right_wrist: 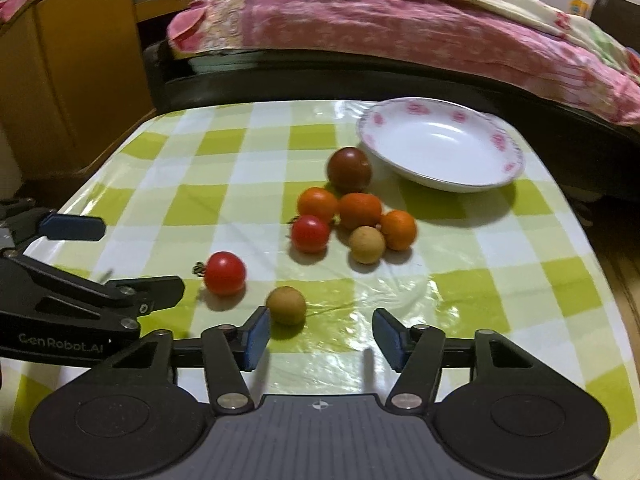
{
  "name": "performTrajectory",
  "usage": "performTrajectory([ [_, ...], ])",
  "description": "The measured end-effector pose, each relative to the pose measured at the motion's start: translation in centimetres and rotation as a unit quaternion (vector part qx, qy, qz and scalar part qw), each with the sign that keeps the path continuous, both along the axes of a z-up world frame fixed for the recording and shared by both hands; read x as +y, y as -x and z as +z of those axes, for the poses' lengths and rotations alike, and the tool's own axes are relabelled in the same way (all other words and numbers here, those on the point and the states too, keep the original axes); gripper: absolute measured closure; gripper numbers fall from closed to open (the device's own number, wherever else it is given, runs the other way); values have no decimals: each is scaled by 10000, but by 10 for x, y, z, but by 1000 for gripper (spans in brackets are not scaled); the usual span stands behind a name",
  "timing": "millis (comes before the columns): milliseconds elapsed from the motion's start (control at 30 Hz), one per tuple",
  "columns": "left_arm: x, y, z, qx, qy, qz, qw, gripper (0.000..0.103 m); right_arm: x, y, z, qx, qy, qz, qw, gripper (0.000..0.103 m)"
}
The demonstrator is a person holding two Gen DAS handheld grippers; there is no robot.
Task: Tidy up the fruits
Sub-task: 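Grasp a red cherry tomato with the left gripper while the right grasps a tan round fruit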
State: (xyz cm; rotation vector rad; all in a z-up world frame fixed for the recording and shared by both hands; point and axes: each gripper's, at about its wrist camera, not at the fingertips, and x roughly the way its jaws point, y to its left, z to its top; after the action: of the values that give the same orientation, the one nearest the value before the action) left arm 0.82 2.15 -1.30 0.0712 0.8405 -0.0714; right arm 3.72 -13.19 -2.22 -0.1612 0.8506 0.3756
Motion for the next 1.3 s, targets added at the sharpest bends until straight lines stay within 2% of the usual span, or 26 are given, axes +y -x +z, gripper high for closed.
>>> performTrajectory([
  [100,0,-1,-1,-11,-15,-86,10000,5,4,-4,-3,39,25,162,9999,54],
  [167,0,-2,-1,-27,-33,-112,9999,6,6,-9,-6,108,34,254,9996,62],
  [400,2,-5,-4,21,-28,-180,9998,8,13,-20,-14,138,109,496,9986,68],
  [467,0,-6,-5,33,-15,-256,9997,8,14,-21,-14,137,148,547,9983,77],
  [533,-3,-6,-6,20,-49,-349,9994,9,13,-21,-13,174,119,561,9982,82],
  [667,-15,-6,-7,-69,-167,-625,9979,9,9,-18,-12,133,212,504,9984,82],
  [867,-32,-17,-13,-122,-341,-983,9945,13,-8,-19,-7,180,68,234,9995,82],
  [1000,-37,-26,-23,88,-290,-1052,9940,34,-19,-20,-5,172,59,38,9998,82],
  [1100,-39,-30,-24,101,-161,-1049,9943,38,-27,-22,-4,204,-6,-95,9997,82],
  [1233,-42,-30,-24,97,-47,-1195,9928,57,-33,-24,-5,247,-76,-185,9995,82],
  [1300,-44,-29,-24,87,-50,-1234,9923,59,-34,-25,-6,294,-97,-206,9993,82],
])
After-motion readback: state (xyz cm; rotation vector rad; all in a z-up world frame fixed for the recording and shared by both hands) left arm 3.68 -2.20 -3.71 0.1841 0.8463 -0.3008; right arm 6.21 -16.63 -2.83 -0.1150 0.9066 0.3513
